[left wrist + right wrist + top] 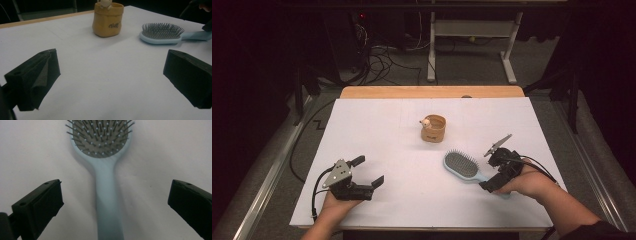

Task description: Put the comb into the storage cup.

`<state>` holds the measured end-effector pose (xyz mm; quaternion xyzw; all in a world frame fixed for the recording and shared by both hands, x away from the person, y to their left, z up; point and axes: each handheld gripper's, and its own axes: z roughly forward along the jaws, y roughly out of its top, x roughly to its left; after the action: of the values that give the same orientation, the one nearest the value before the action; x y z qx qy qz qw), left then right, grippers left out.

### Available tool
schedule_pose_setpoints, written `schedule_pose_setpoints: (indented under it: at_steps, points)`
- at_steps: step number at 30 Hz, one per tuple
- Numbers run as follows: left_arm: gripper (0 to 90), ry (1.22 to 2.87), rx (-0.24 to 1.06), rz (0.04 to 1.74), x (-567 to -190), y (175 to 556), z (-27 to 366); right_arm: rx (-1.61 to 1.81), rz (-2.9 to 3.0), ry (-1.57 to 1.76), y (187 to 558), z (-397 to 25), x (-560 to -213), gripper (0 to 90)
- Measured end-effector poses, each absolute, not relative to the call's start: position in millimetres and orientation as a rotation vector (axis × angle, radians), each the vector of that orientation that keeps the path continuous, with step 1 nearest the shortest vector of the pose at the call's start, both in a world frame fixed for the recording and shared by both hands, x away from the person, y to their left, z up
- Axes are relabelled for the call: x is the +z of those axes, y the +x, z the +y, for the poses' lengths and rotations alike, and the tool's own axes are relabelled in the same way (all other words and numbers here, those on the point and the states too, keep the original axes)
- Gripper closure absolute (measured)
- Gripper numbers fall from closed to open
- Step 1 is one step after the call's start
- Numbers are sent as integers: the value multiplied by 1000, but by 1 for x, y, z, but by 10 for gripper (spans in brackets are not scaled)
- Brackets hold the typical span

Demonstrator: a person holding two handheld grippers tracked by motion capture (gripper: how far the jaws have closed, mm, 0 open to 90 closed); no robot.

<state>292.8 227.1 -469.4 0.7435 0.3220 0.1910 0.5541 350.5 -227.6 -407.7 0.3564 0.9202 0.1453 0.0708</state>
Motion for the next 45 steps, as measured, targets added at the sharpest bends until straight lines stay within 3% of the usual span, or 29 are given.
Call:
schedule_pose_setpoints:
  at_steps: [45]
  points:
    - [17, 1775, 440, 736, -471, 290, 225, 284, 2905, 829, 409, -151, -427, 0]
